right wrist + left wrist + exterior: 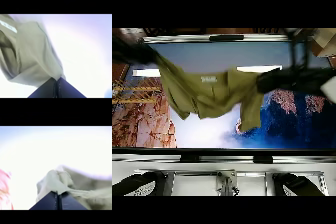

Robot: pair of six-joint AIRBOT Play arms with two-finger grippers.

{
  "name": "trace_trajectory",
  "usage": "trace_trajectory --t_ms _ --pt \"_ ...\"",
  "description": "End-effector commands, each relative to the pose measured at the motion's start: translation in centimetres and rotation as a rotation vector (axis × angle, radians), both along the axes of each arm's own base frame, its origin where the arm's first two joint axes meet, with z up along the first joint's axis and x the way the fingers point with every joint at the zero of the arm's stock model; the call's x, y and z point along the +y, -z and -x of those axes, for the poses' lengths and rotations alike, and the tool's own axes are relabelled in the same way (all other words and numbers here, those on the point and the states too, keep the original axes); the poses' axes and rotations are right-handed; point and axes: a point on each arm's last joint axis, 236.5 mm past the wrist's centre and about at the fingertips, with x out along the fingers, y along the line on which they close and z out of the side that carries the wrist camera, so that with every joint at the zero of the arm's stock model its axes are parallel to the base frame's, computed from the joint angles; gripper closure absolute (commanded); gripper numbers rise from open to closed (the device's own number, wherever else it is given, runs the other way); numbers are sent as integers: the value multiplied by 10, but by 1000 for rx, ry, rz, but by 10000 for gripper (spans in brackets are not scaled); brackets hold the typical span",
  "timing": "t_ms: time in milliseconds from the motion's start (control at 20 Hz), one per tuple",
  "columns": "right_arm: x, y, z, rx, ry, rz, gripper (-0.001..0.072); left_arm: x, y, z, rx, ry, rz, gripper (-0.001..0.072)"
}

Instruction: Fold the shirts.

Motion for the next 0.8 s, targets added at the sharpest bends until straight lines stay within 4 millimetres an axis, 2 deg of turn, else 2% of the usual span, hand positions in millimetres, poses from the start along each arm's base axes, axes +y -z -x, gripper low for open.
trace_trajectory --t_ms 0,50,100,150,200,300,400,600,700,750 --pt "4 -197 49 -513 -81 -279 654 23 -151 66 -343 -77 267 666" --pt "9 -214 62 -556 -119 -313 655 23 -165 82 -388 -68 292 667" --pt "14 -214 68 -545 -150 -318 655 27 -167 97 -392 -71 296 667" --pt "18 -199 69 -494 -170 -285 654 35 -156 107 -361 -94 269 667" --pt "21 -172 67 -408 -189 -215 655 45 -136 115 -294 -132 229 667" --pt "16 -105 61 -171 -174 -76 654 58 -76 125 -92 -187 148 667" --pt "10 -33 63 90 -188 67 655 55 -9 126 109 -182 79 667" --pt "9 96 69 464 -220 193 654 23 147 122 444 -113 -26 666" --pt "4 164 83 634 -215 234 655 -5 208 123 521 -64 8 666" --pt "-1 195 95 720 -212 254 655 -21 230 127 553 -41 43 666"
